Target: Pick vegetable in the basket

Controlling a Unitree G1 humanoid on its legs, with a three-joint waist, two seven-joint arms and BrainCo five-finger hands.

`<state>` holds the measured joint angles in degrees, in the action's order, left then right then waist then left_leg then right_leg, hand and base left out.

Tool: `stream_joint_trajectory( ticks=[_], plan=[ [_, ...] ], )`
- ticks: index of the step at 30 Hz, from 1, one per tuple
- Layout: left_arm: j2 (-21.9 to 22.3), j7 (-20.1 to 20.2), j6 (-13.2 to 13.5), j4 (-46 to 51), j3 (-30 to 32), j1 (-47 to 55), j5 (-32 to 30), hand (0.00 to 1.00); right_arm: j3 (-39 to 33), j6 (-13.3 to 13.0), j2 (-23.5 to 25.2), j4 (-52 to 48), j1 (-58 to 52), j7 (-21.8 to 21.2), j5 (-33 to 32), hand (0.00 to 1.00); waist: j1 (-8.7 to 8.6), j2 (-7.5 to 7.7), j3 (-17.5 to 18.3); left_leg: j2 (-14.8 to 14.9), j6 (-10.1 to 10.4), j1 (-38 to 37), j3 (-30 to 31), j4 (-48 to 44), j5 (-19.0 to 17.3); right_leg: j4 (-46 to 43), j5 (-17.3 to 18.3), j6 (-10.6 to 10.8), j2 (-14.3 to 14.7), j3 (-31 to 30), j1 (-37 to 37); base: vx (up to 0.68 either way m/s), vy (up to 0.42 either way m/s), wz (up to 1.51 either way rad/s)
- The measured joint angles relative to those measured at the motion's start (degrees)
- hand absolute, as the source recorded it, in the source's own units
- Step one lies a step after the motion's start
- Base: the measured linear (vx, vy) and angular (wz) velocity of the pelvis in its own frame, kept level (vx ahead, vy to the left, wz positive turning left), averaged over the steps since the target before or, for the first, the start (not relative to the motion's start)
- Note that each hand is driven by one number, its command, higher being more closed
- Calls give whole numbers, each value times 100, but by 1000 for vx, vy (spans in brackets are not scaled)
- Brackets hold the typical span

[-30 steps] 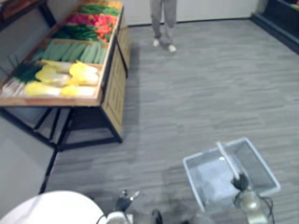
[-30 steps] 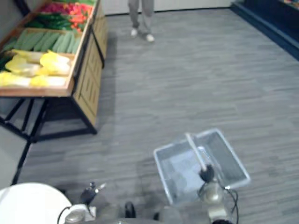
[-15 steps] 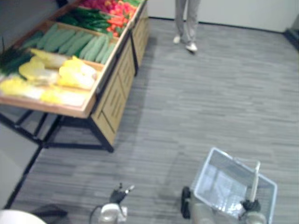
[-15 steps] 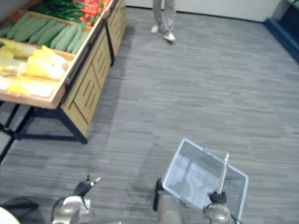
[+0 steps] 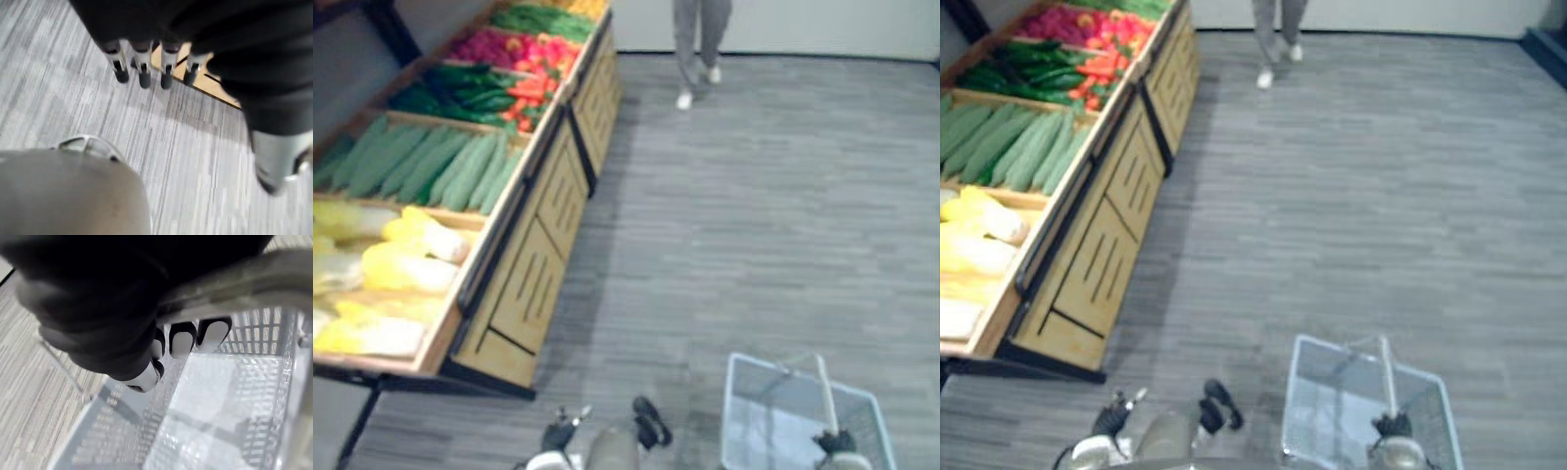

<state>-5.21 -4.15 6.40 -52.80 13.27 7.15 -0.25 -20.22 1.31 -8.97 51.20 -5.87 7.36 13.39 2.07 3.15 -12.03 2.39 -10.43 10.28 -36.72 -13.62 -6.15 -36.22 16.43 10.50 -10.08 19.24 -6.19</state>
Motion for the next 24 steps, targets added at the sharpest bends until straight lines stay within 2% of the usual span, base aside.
stream_joint_trajectory(
  ticks=[1,2,3,4,5,6,8,10,11,12,13,14,15,16,17,18,19,20,21,22,23,24],
  plan=[
    [-26,-7,-7,2,22,-8,0,0,-26,-11,-5,27,4,7,0,100,-29,63,-31,-141,-26,-98,182,83,-63,-821,-359,40,-142,-175,312,549,157,152],
    [-116,-30,-68,-81,26,-17,-2,0,-118,-20,-16,121,121,21,1,100,-85,168,-94,-352,5,-338,552,145,-164,-1933,-372,76,-302,-574,792,569,89,170],
    [-125,-56,-114,-191,21,11,1,0,-195,-35,-32,143,103,55,-4,100,-114,142,-140,-495,74,-721,946,276,-233,-2289,-293,-64,-425,-620,981,581,43,175],
    [-116,-66,-156,-210,19,41,2,0,-195,-80,-46,138,98,91,-25,100,-126,96,-165,-520,105,-947,1139,368,-249,-2225,-245,-148,-462,-608,1014,572,-24,157],
    [-117,-76,-164,-194,12,88,10,0,-196,-126,-75,138,100,121,-57,100,-166,15,-198,-517,146,-1245,1460,495,-263,-1928,-180,-252,-455,-583,1053,546,-109,197],
    [-77,-95,-154,-175,7,90,14,0,-273,-206,-113,153,97,135,-102,100,-205,-160,-177,-449,255,-1505,2156,643,-256,-926,-56,-348,-312,-723,1207,623,-212,229],
    [-71,-115,-142,-94,13,32,14,0,-460,-271,-124,206,90,126,-103,100,-202,-247,-147,-341,418,-1554,2798,728,-267,277,-59,-281,-85,-1278,1424,474,-272,212],
    [-174,-145,-144,-90,126,-122,17,0,-709,-286,-106,451,82,122,-217,100,-165,-113,-76,-321,841,-1531,3598,701,-411,2073,-388,51,-120,-2267,1492,401,-391,209],
    [-191,-160,-144,-87,174,-81,15,0,-725,-286,-84,541,83,114,-249,100,-146,-58,-49,-316,963,-1532,3717,594,-497,2238,-488,101,-144,-2372,1487,392,-485,179],
    [-245,-174,-142,-29,347,42,17,0,-760,-283,0,659,69,86,-279,100,-116,88,-1,-273,1178,-1437,3746,171,-726,2138,-916,90,-161,-2342,1415,313,-425,152],
    [-265,-177,-142,-27,411,11,16,0,-807,-271,14,705,62,74,-286,100,-186,90,-5,-198,1267,-1315,3744,-151,-811,1959,-1116,163,-188,-2202,1331,343,-490,208],
    [-112,-172,-135,87,447,-24,70,0,-918,-248,-9,758,56,84,-359,100,-213,-26,0,76,1327,-910,3468,-901,-793,1845,-905,-46,-157,-1657,1189,274,-427,190],
    [68,-175,-112,204,497,-58,201,0,-916,-254,-79,700,80,80,-478,100,-169,-242,-28,581,1493,-552,2602,-1561,-685,1968,-849,-156,-57,-1247,942,293,-479,165],
    [124,-175,-118,189,516,-58,252,0,-893,-262,-109,650,83,67,-492,100,-178,-327,-43,866,1530,-481,2018,-1745,-646,2084,-849,-205,-5,-1065,775,270,-447,118],
    [168,-174,-125,173,515,-20,296,0,-858,-260,-127,609,84,59,-498,100,-188,-357,-38,1210,1526,-579,802,-1708,-649,2341,-848,-274,20,-818,464,241,-395,103],
    [181,-174,-128,182,505,-21,369,0,-855,-265,-129,603,84,48,-498,100,-192,-342,-30,1269,1532,-728,-46,-1378,-644,2585,-873,-312,4,-585,206,182,-267,91],
    [182,-173,-124,187,490,-31,371,0,-871,-260,-126,603,103,32,-497,100,-195,-344,-30,1213,1525,-772,-287,-1139,-627,2668,-882,-325,-2,-480,128,127,-155,73],
    [186,-173,-120,186,479,-55,370,0,-876,-261,-124,604,167,-18,-498,100,-210,-366,-20,1004,1448,-761,-377,-600,-476,2764,-881,-327,-2,-298,66,124,-87,57],
    [205,-174,-119,184,478,-97,370,0,-926,-262,-117,612,188,-36,-498,100,-212,-404,1,791,1242,-770,-327,-52,-139,2786,-852,-358,31,-136,59,111,-56,54],
    [223,-179,-119,184,480,-115,371,0,-964,-257,-102,638,185,-36,-498,100,-215,-431,14,679,1161,-793,-287,191,38,2767,-806,-367,58,-55,43,113,-23,46],
    [239,-181,-123,184,480,-124,373,0,-1110,-256,-34,691,182,-40,-498,100,-232,-431,10,511,1006,-941,-164,583,65,2601,-645,-338,52,43,8,102,33,76],
    [261,-190,-145,181,404,-174,373,0,-1259,-263,130,724,129,-38,-514,100,-322,-329,-6,198,1049,-1198,184,1159,142,1606,-433,-300,-210,194,162,92,50,90]
  ],
)
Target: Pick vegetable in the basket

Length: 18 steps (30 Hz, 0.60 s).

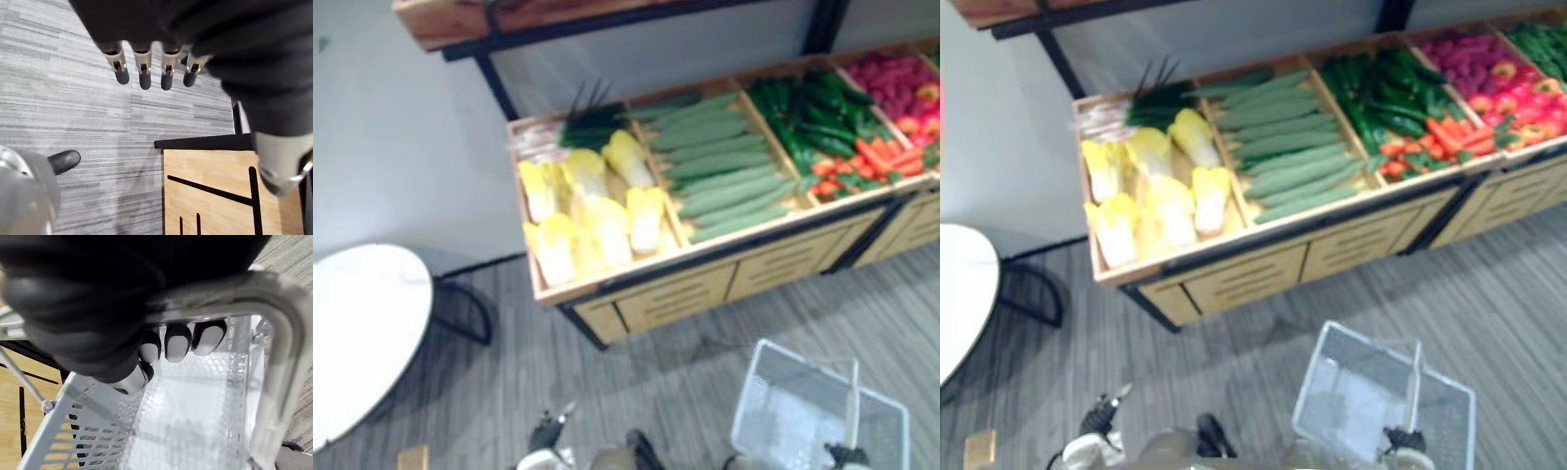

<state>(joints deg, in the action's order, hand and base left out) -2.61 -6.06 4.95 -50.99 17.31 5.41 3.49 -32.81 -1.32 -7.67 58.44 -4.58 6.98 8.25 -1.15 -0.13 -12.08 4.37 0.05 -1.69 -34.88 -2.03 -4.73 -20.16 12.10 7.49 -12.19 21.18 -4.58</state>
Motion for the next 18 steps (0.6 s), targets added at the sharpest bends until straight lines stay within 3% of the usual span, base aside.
stream_joint_trajectory(
  ticks=[1,2,4,5,8,9,10,14,15,18],
  plan=[
    [2,0,-1,5,-99,-17,-1,0,-57,-15,53,-25,-19,2,-39,100,-39,11,-2,-51,32,-77,132,97,22,-642,-30,-9,-132,-1,207,144,64,124],
    [-73,-6,0,22,-311,-120,-1,0,-65,-14,165,-131,-103,11,-172,100,-111,63,4,-97,33,-204,420,165,22,-1859,-309,13,-311,-298,702,176,38,109],
    [-377,-69,-2,92,-503,-192,-6,0,-56,53,420,-103,-167,32,-378,100,-176,185,21,-30,74,-270,820,148,34,-2587,7,64,-172,-1034,1227,255,-23,116],
    [-477,-93,-2,110,-548,-234,-8,0,-53,50,460,-128,-178,44,-401,100,-200,221,15,-16,60,-274,911,124,65,-2477,105,69,-159,-1090,1302,328,-148,103],
    [-675,-245,-1,441,-593,-513,-11,0,-33,8,442,-125,-183,102,-449,100,-204,234,17,105,210,-276,1220,-5,94,-748,117,19,4,-1478,1378,220,-169,63],
    [-824,-360,12,702,-635,-647,-55,0,10,6,453,-126,-199,126,-447,100,-193,322,46,65,318,-309,1224,7,92,237,-263,-28,34,-1621,1276,274,-315,44],
    [-926,-425,60,936,-602,-779,-158,0,127,-2,461,-111,-168,135,-458,100,-155,479,-5,3,433,-509,1216,84,53,550,-818,91,4,-1770,1245,242,-301,19],
    [-766,-715,239,1643,-474,-1011,-207,0,247,-80,308,-152,-112,169,-471,100,-189,-144,85,565,804,-769,767,332,120,996,-938,-139,629,-1814,1001,212,-228,-36],
    [-736,-851,276,1971,-380,-1168,-199,0,247,-71,293,-148,-125,176,-468,100,-225,-221,80,660,892,-865,676,403,190,1116,-972,-190,759,-1828,904,176,-183,-34],
    [-743,-1210,492,2823,-321,-1511,-210,0,317,-69,331,-127,-239,198,-468,100,-349,-223,96,771,932,-1072,531,401,249,1433,-1049,-301,934,-1844,592,119,-139,-19]
  ],
)
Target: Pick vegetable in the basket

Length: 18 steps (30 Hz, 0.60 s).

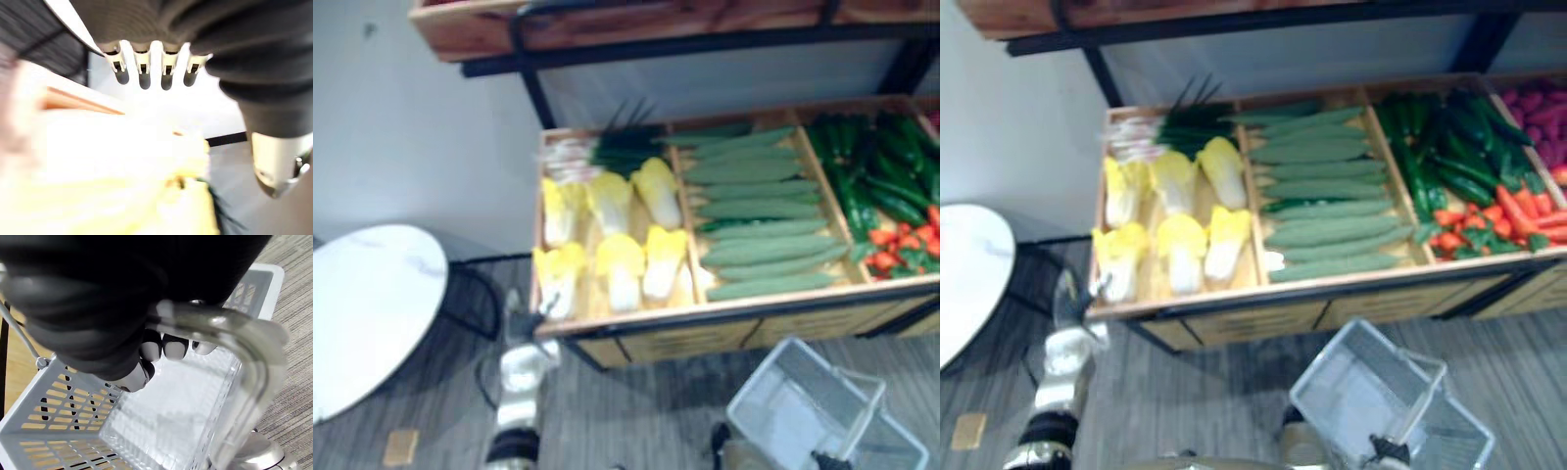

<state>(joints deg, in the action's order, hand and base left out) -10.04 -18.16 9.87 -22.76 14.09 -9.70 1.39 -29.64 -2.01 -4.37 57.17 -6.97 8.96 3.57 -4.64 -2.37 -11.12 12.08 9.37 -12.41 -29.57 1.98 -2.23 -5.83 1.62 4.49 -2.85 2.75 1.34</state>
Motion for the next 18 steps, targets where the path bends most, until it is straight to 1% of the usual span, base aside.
stream_joint_trajectory(
  ticks=[2,4,6,8,12,14,15,18],
  plan=[
    [-1,-134,49,342,-48,-257,-54,0,34,-4,1,-1,-119,9,1,100,-18,15,-8,10,0,22,-15,-1,0,178,-99,-15,20,-7,-46,8,-36,-11],
    [1,-278,82,652,-97,-405,-267,0,31,-6,14,-5,-225,34,2,100,-14,29,-7,-9,0,79,-130,-13,1,348,-189,3,12,-64,-43,-23,-4,-11],
    [10,-422,101,1098,-364,-426,-523,0,25,-13,35,-5,-316,58,4,100,-35,34,-14,-43,0,177,-182,-19,0,540,-319,20,-7,-136,-3,-40,-2,-12],
    [65,-431,118,1225,-552,-463,-708,0,25,-11,55,-9,-332,66,4,100,-36,35,-23,-45,-1,240,-280,-20,0,601,-378,27,-10,-166,57,-53,-14,-12],
    [366,-434,76,1172,-904,-660,-952,0,26,0,68,-59,-332,87,23,100,-146,42,-90,-40,-3,281,-394,-20,-2,679,-435,26,12,-229,117,-57,-24,-9],
    [441,-439,58,1141,-968,-770,-1036,0,31,0,76,-133,-329,90,40,100,-146,34,-130,-35,-9,354,-515,-18,-6,678,-475,31,29,-310,246,-95,-35,-24],
    [518,-486,5,999,-969,-945,-1138,0,49,1,89,-255,-328,98,42,100,-146,33,-227,-30,-22,397,-639,-19,-13,680,-526,28,44,-359,331,-115,-46,-24],
    [566,-648,-140,727,-964,-1158,-1165,0,104,8,102,-421,-316,186,47,100,-163,48,-312,5,-23,522,-860,-30,-13,673,-603,19,78,-498,548,-76,-48,-29]
  ],
)
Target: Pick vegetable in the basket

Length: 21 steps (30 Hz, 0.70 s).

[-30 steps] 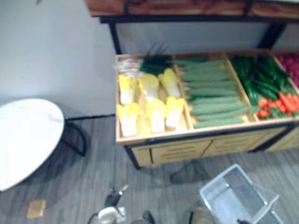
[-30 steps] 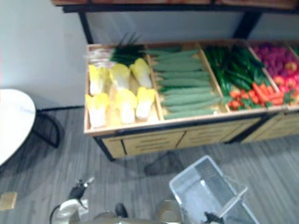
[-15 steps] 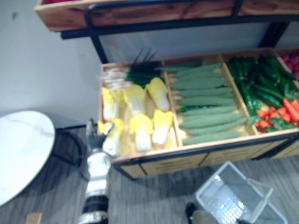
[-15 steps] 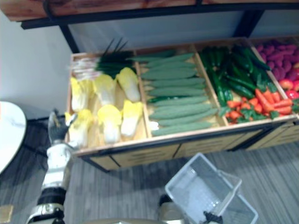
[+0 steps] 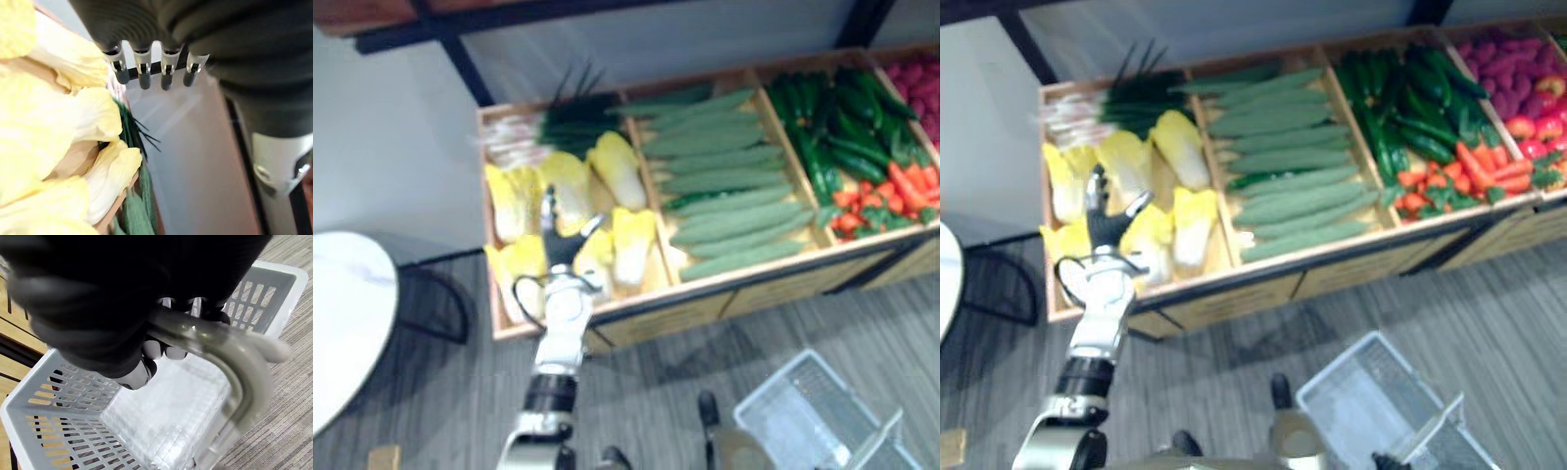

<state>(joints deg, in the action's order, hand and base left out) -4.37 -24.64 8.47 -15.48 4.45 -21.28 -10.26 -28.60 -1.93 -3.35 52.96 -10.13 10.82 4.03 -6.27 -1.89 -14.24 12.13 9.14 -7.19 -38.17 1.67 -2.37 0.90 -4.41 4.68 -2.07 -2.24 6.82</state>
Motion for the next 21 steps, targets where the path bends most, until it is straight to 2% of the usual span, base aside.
stream_joint_trajectory(
  ticks=[3,8,15,21],
  plan=[
    [104,-105,-153,-71,19,-173,-5,0,44,2,16,-100,2,58,0,100,-11,7,-90,15,-1,123,-54,-35,1,-9,-22,2,1,-10,145,-50,-51,-12],
    [210,-357,-239,-72,124,-324,-10,0,203,-1,43,-302,9,134,0,100,-6,23,-218,64,0,221,-182,-103,2,-18,-42,-26,21,-3,233,0,-26,-1],
    [303,-880,-289,138,454,-427,-242,0,432,-13,50,-322,146,284,1,100,27,50,-255,77,0,316,-336,-197,3,-34,-41,-26,7,-16,321,-2,-7,-1],
    [419,-1129,-289,365,511,-392,-454,0,444,-18,61,-325,189,299,1,100,55,42,-351,86,0,328,-364,-198,2,-35,-34,-30,6,9,323,-40,-27,2]
  ],
)
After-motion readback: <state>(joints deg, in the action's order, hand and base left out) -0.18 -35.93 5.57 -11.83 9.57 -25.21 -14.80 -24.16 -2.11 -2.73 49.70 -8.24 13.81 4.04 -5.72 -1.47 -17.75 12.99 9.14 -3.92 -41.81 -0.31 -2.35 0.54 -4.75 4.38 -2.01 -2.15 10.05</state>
